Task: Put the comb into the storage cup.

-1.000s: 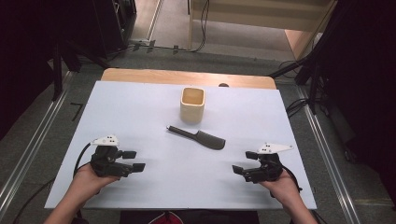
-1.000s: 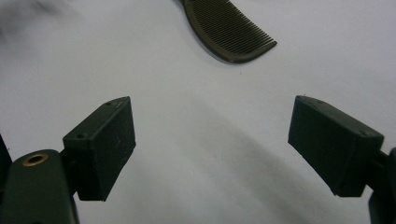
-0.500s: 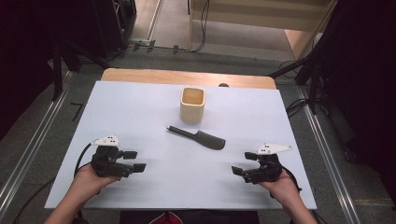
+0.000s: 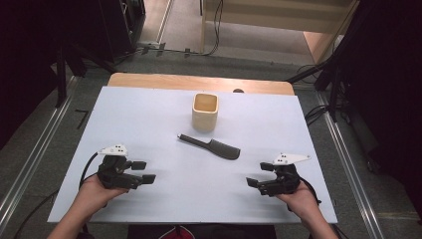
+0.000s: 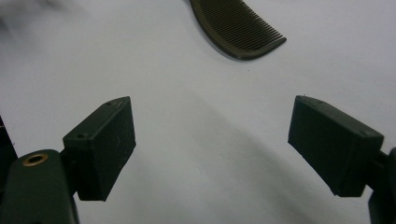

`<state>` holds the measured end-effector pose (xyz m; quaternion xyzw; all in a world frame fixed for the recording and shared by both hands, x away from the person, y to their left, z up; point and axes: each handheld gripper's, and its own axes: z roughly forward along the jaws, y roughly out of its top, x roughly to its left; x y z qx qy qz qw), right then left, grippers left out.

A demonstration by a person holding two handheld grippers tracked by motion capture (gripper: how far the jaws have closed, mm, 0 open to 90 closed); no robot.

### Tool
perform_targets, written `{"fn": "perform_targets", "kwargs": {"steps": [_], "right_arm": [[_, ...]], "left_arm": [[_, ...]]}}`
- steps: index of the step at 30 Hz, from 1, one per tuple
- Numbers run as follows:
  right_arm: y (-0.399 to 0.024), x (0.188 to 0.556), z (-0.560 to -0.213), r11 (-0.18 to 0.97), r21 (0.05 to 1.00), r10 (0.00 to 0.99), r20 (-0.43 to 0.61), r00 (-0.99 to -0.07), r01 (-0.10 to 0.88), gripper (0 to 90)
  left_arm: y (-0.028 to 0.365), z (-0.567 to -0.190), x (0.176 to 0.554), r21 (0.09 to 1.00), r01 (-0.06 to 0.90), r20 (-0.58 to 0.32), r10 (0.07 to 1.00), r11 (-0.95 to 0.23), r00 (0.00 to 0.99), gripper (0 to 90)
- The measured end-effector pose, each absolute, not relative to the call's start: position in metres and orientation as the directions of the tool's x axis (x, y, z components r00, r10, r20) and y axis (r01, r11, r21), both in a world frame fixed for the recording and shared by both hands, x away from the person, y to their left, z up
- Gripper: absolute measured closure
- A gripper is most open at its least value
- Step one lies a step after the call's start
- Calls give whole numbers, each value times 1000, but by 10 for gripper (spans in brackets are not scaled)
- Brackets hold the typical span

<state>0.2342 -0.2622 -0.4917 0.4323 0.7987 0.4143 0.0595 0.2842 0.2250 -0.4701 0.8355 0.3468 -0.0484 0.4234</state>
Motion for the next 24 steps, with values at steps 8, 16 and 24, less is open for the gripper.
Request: {"fn": "perform_targets", "kwargs": {"steps": [8, 16, 24], "right_arm": [[-261, 234, -492, 286, 712, 737, 265, -622, 642, 133], [-261, 234, -492, 288, 710, 734, 267, -624, 642, 133], [-260, 234, -492, 296, 707, 732, 265, -627, 643, 133]], "left_arm": [[224, -470, 285, 666, 626, -377, 541, -406, 752, 292], [224, -470, 285, 665, 625, -375, 542, -409, 752, 292], [224, -470, 286, 659, 632, -381, 542, -409, 749, 292]]}}
